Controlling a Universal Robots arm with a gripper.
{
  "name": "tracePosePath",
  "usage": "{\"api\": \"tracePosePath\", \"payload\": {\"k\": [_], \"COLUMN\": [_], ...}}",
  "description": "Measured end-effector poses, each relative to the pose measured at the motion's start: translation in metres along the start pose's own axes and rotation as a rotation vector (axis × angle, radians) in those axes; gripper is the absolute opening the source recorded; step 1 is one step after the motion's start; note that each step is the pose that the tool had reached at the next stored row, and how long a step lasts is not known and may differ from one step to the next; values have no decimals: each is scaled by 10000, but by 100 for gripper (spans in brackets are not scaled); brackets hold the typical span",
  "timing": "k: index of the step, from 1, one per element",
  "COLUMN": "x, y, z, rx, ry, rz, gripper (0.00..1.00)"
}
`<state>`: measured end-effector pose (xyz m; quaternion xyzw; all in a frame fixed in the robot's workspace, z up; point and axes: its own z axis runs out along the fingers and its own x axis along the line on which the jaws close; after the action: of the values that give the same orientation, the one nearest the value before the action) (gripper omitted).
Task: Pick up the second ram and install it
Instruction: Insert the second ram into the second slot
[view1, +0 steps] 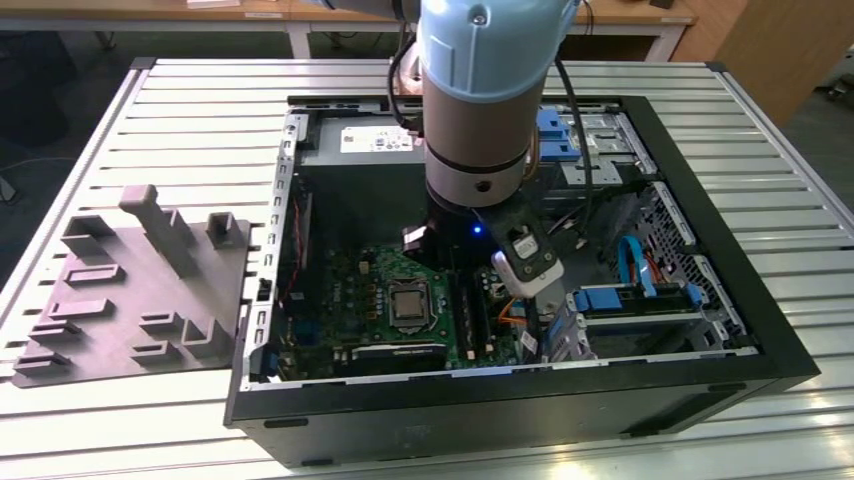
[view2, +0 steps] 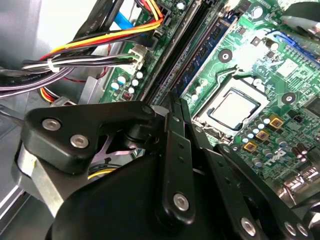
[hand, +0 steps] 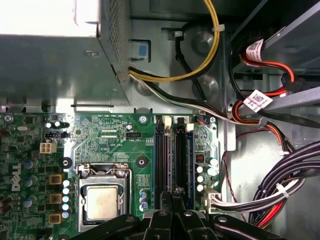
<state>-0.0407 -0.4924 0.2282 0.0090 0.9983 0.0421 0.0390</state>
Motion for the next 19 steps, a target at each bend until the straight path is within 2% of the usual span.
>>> {"api": "tracePosePath", "payload": {"k": [19], "x": [4], "y": [-11], "z": [49], "rx": [5], "ry": [1], "rz": [-1], "gripper": [11]}}
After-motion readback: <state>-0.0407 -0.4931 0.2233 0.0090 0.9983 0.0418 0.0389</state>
